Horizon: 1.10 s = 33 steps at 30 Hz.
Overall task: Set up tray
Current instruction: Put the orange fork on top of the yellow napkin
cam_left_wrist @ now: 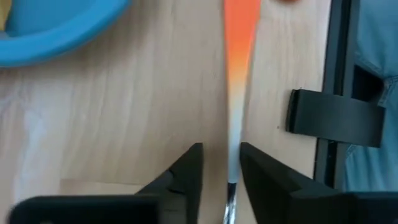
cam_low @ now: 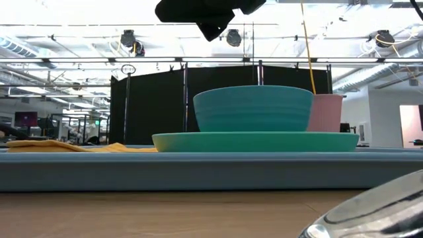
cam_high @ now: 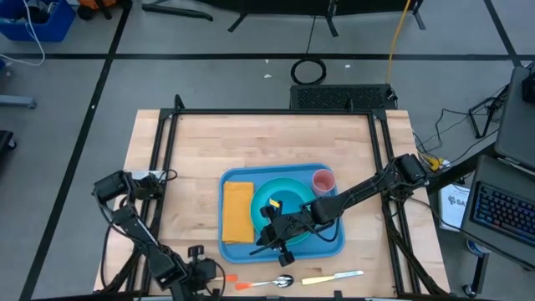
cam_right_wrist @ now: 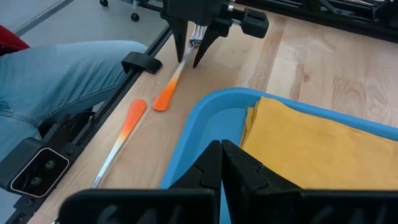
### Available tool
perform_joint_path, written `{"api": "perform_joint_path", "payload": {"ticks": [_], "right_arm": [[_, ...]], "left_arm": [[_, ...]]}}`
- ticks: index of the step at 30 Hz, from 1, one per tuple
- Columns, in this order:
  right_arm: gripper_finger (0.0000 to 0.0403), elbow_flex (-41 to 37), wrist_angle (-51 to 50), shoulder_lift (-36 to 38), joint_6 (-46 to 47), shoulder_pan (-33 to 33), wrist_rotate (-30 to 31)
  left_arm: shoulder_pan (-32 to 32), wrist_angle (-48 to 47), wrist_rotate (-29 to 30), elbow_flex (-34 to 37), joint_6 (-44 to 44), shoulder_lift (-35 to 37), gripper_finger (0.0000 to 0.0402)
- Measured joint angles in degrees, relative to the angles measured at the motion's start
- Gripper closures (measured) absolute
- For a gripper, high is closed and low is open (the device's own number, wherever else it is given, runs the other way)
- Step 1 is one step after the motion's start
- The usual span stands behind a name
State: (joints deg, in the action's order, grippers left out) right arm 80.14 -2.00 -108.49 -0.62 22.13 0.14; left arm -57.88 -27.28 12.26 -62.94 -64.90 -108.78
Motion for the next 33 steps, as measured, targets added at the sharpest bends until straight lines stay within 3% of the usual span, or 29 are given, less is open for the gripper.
{"api": "perform_joint_path", "payload": {"ticks": [8, 21, 33], "right_arm": [[0.0403, 0.0, 0.0, 0.0, -0.02, -0.02, 0.0], [0.0403, 0.0, 0.0, 0.0, -0.05, -0.02, -0.02], [0.0403, 0.0, 0.03, 0.0, 0.32, -0.02, -0.24]], "left_arm": [[0.08, -0.01, 0.24, 0.09, 4.17, -0.08, 0.0389], [0.01, 0.06, 0.61, 0.04, 13.09, 0.36, 0.0389], [0.78, -6.87, 4.77, 0.2, 17.92, 8.03, 0.0392]]}}
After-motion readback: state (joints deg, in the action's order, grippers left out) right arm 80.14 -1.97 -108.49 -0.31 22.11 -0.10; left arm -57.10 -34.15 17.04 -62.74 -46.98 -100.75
